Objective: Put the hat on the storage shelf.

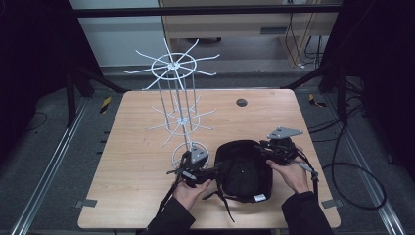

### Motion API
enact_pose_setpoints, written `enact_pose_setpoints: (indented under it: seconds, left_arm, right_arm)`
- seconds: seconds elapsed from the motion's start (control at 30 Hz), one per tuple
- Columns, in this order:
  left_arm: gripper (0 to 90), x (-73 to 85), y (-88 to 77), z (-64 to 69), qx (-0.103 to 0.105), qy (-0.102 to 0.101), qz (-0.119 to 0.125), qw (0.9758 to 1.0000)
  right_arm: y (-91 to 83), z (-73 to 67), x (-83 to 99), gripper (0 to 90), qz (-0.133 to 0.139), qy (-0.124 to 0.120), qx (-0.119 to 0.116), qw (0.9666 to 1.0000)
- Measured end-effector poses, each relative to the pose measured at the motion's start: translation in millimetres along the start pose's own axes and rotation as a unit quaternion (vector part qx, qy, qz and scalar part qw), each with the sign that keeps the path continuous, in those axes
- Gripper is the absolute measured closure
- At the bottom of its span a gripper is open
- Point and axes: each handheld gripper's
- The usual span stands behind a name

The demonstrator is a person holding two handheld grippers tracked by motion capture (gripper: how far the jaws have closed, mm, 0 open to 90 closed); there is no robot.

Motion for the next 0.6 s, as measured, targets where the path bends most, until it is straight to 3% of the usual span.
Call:
enact_pose_setpoints:
  seconds: [0.17,0.2,0.37,0.4,0.43,0.47,0.6]
  left_arm:
    - [45.3,4.5,5.6,5.7,-0.004,0.012,-0.008,0.9999]
    - [48.2,6.9,8.7,7.2,-0.001,0.007,-0.01,0.9999]
    - [56.0,9.0,14.6,4.7,0.011,-0.009,-0.024,0.9996]
    - [64.5,9.3,15.9,4.6,0.015,-0.017,-0.021,0.9995]
    - [64.5,9.6,16.5,4.0,0.015,-0.021,-0.022,0.9994]
    - [72.6,10.3,16.7,3.4,0.011,-0.029,-0.017,0.9994]
    - [79.9,10.6,17.0,3.0,0.008,-0.033,-0.013,0.9993]
  right_arm:
    - [2.4,1.1,-0.5,71.1,-0.005,-0.003,-0.001,1.0]
    - [2.6,1.5,0.5,75.7,-0.008,-0.001,0.005,1.0]
    - [2.2,0.7,1.1,79.6,-0.014,-0.01,0.009,0.9998]
    - [1.1,-0.2,0.7,79.7,-0.017,-0.013,0.008,0.9997]
    - [1.1,-0.2,0.7,79.7,-0.017,-0.013,0.008,0.9997]
    - [0.7,0.6,0.2,78.4,-0.017,-0.012,0.006,0.9998]
    - [1.0,3.1,-0.7,71.4,-0.004,-0.006,0.001,1.0]
Point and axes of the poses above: each handheld gripper's, and its own axes: y roughly forward along the jaws, x roughly out of its underside, z roughly to its right, and after that the axes turned 8 degrees about -z, right-handed
